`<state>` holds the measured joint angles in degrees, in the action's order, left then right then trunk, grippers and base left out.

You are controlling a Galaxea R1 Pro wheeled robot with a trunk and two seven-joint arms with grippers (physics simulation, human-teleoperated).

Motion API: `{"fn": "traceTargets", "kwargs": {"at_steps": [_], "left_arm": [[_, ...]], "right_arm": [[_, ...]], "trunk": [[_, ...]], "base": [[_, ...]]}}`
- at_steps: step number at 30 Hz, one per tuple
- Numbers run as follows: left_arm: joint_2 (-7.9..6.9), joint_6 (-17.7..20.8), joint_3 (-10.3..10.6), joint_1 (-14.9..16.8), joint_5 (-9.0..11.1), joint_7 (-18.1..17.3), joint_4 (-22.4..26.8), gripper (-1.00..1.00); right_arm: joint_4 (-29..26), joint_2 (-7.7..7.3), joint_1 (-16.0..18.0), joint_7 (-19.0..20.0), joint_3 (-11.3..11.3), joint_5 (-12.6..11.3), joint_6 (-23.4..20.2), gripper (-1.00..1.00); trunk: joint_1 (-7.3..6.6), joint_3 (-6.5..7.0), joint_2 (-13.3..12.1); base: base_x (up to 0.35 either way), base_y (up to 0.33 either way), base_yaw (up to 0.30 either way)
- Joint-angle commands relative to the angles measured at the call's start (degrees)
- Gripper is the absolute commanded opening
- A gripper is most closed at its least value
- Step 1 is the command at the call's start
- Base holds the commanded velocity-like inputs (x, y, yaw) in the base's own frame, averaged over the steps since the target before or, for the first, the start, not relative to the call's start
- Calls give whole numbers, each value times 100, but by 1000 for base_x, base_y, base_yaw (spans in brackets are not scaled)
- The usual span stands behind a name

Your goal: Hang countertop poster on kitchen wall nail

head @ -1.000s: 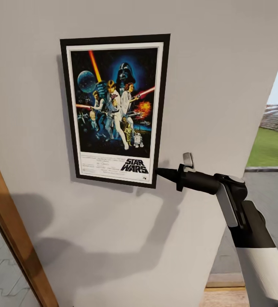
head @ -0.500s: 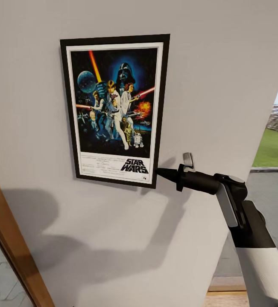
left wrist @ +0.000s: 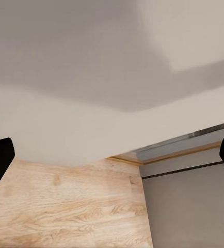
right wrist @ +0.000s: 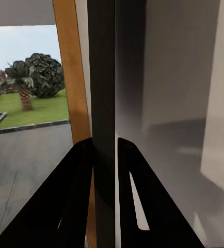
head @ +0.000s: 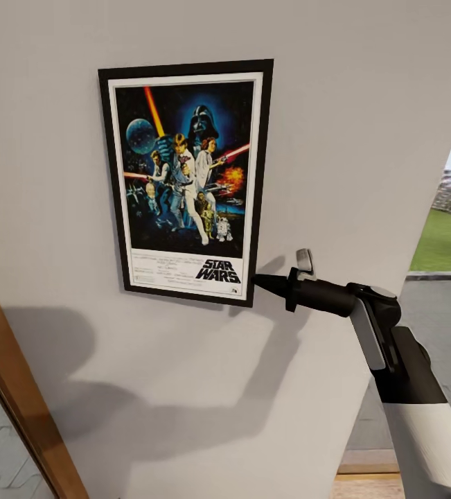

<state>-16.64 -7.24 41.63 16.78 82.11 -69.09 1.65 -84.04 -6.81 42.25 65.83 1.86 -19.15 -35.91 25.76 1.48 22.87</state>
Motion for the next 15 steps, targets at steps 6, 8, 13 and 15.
{"fn": "traceTargets", "kwargs": {"at_steps": [6,8,13,15], "left_arm": [[-1,-58,47,0,33,-1,2,100],[-1,-58,47,0,33,-1,2,100],[-1,-58,47,0,33,-1,2,100],[-1,-58,47,0,33,-1,2,100]], "right_arm": [[2,-5,2,-9,7,-45,-47,-100],[2,-5,2,-9,7,-45,-47,-100],[2,-5,2,-9,7,-45,-47,-100],[2,-5,2,-9,7,-45,-47,-100]], "trunk": [[2,-3,4],[2,-3,4],[2,-3,4],[2,-3,4]], "base": [[0,0,0],[0,0,0],[0,0,0],[0,0,0]]}}
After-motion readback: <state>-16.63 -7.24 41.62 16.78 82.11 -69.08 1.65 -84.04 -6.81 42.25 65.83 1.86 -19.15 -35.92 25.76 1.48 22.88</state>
